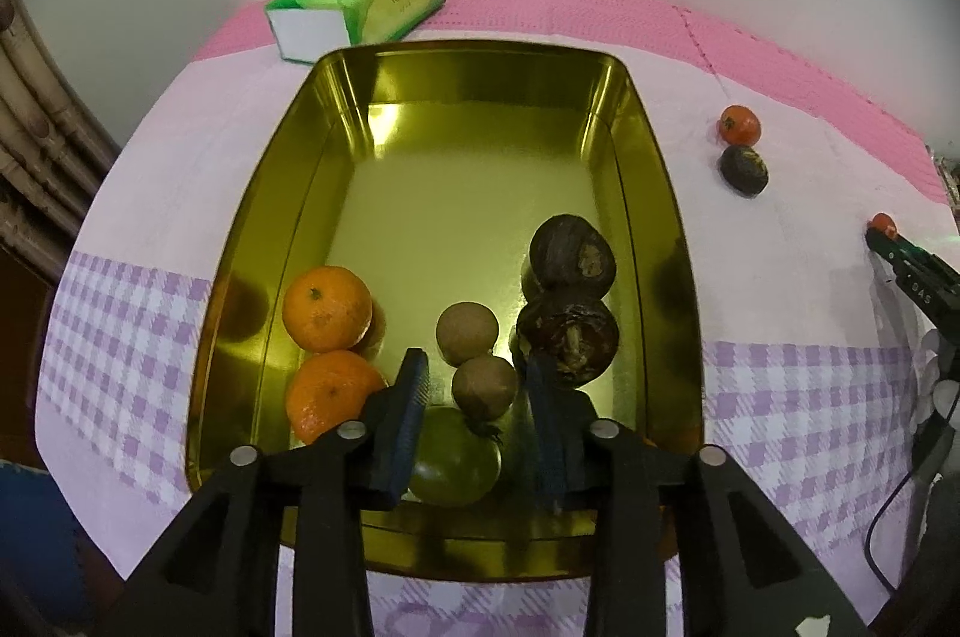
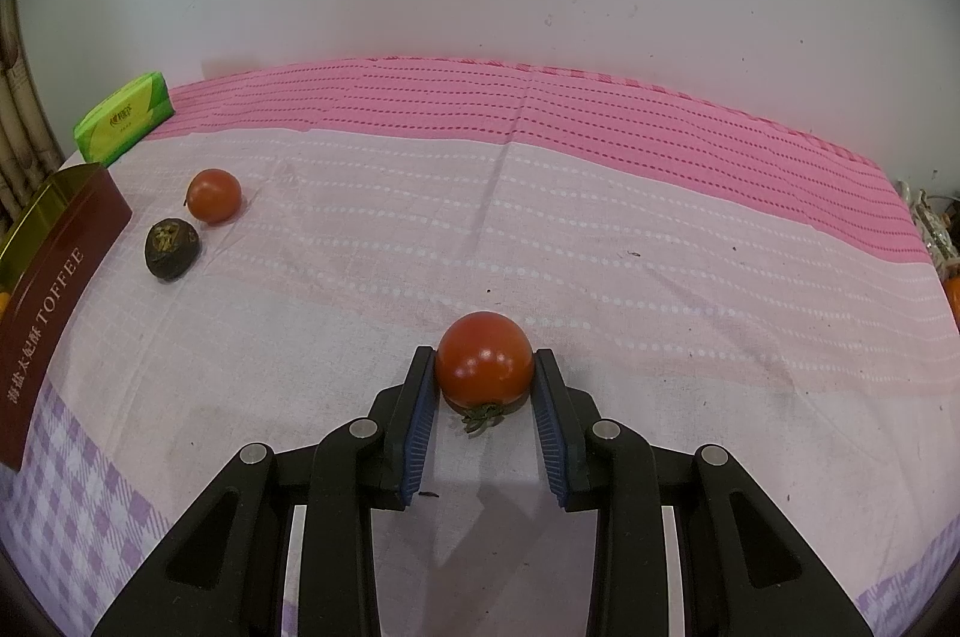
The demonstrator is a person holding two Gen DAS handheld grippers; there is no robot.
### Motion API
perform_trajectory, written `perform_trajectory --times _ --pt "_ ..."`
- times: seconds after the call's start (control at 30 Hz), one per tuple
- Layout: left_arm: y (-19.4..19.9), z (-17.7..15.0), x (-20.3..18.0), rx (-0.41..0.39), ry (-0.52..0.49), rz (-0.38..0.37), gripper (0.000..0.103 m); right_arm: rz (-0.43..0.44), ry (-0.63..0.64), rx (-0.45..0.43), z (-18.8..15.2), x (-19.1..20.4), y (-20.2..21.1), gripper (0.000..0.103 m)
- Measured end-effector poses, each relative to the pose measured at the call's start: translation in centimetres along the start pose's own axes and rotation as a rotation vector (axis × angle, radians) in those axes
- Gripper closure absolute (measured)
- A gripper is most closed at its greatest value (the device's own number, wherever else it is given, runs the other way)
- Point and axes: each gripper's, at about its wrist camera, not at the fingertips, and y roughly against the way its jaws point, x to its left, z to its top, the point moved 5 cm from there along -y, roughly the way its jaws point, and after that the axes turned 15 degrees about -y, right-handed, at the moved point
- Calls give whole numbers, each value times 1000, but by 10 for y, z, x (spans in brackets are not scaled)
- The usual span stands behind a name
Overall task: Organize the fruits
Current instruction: 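Lower the small fruits into the tin and open the left gripper, then carry the red tomato over the tin, lower it and open the right gripper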
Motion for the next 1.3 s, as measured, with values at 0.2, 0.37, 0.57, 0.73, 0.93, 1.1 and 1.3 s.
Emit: perform_trajectory --times 0.2,0.37,0.57,0.73,0.93,1.1,1.3 --pt "18 -3 5 -27 -3 28 58 0 1 0 0 0 0 70" --pt "33 -6 13 -53 -18 79 49 -2 2 0 0 0 -1 70" --pt "50 -14 25 -82 -10 108 37 -5 2 -1 1 0 -1 71" --pt "56 -23 35 -90 13 123 28 -13 -7 5 1 2 -1 71" --pt "58 -37 47 -75 46 146 17 -22 -21 16 2 6 -2 71" --pt "57 -48 57 -60 84 166 11 -20 -24 22 4 12 4 71" --pt "61 -51 68 -72 130 171 7 22 3 1 8 36 27 71"
